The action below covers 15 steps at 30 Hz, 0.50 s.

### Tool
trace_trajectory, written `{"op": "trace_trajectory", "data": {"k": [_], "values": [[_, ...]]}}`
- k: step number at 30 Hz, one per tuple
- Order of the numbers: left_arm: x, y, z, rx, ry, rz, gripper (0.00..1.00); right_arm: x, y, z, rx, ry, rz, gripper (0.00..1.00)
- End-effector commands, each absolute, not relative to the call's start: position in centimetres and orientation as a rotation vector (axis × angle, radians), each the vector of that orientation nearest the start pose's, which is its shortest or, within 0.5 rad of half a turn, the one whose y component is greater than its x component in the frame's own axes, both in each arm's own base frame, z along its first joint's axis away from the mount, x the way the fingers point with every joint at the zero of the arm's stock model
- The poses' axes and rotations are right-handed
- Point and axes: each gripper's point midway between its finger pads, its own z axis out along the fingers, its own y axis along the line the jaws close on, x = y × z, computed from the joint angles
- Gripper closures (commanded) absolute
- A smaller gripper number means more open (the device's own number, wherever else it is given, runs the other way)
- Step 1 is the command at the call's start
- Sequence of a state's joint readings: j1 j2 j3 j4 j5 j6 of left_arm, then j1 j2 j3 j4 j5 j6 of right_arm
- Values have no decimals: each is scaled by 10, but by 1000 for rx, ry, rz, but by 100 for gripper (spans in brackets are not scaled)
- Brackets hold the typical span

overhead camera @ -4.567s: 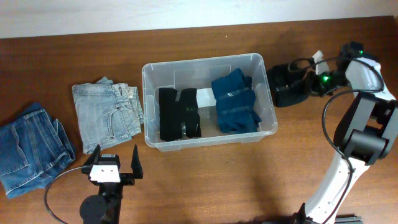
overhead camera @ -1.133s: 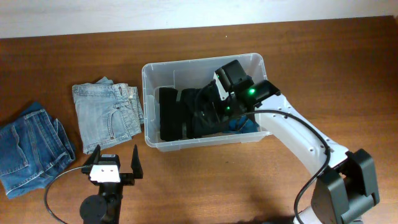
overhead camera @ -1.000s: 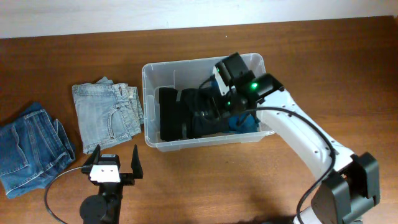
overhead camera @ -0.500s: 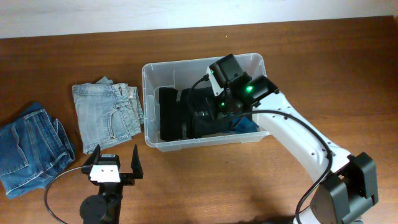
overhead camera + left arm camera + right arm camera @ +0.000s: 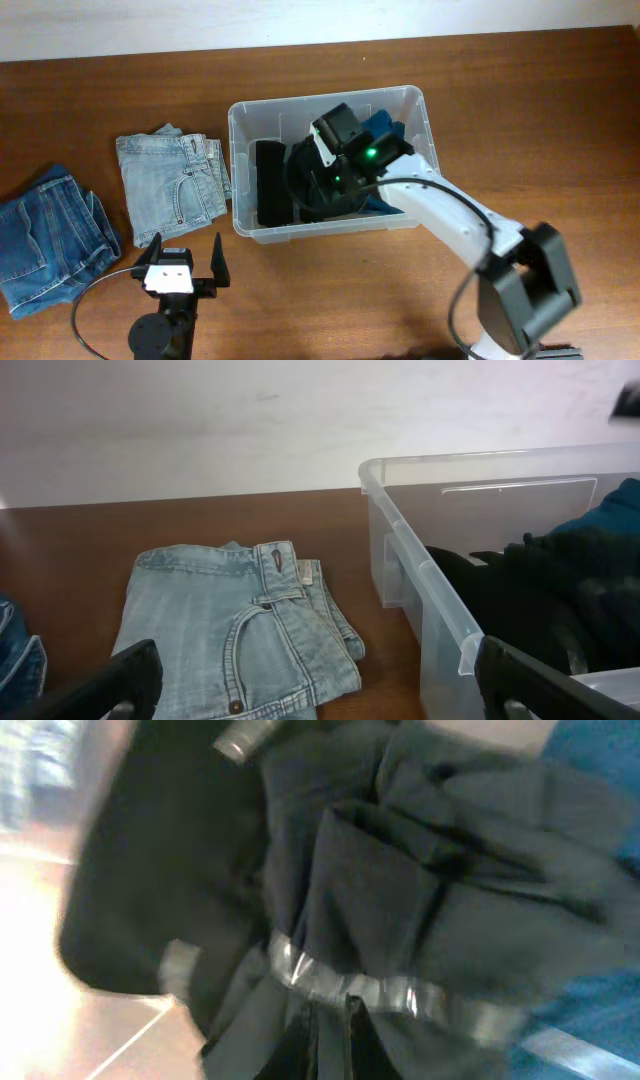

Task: Pack container
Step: 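Lower the black item into the container's middle and press it down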

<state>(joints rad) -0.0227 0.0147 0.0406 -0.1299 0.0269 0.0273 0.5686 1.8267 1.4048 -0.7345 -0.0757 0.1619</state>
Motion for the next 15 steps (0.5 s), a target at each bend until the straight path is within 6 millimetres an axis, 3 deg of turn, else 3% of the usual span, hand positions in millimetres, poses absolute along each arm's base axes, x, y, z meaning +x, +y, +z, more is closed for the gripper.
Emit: {"op": "trace_trajectory", "data": {"k": [1,8,11,15], "values": [[244,-10,156,75,1672,-9,1,355,244,55,-586,2797,259,96],[244,-10,156,75,1672,-9,1,348,242,-12,-610,2928,211,96],[244,-10,156,75,1672,-9,1,347,241,-15,-610,2937,207,96],[244,-10,156,75,1672,-9,1,356,247,12,-604,2887,231,96]]}}
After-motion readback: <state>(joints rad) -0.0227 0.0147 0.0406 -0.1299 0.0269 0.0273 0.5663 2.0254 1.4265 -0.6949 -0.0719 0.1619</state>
